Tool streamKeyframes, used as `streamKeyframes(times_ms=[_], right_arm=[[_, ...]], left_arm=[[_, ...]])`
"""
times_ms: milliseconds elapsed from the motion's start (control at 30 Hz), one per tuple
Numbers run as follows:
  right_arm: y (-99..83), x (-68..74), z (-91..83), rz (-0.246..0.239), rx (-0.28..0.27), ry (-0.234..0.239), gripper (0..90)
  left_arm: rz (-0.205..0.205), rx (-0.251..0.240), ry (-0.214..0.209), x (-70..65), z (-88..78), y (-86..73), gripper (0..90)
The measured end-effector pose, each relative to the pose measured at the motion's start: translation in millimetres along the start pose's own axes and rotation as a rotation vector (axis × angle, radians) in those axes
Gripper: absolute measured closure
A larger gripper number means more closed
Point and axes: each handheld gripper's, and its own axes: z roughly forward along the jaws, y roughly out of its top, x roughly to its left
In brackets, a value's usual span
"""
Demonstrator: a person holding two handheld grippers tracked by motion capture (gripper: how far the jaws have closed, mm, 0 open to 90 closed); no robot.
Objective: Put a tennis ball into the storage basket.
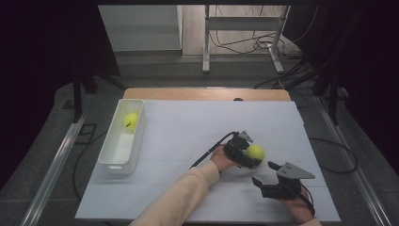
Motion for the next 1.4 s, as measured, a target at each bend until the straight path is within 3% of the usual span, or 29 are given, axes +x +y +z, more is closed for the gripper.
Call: streamKeyframes(times_ms=[433,1400], right_arm=[[-0.2,-0.1,-0.7,-0.003,0.002,-0.001,13.8],[-0.7,0.5,-0.1,-0.007,0.007,0.0,13.8]], left_arm=[[-0.012,-0.001,0.018,-2.0,-2.2,0.8,26.6],[0.01,-0.043,0.046,-4.2,-31.2,-10.2,26.6]])
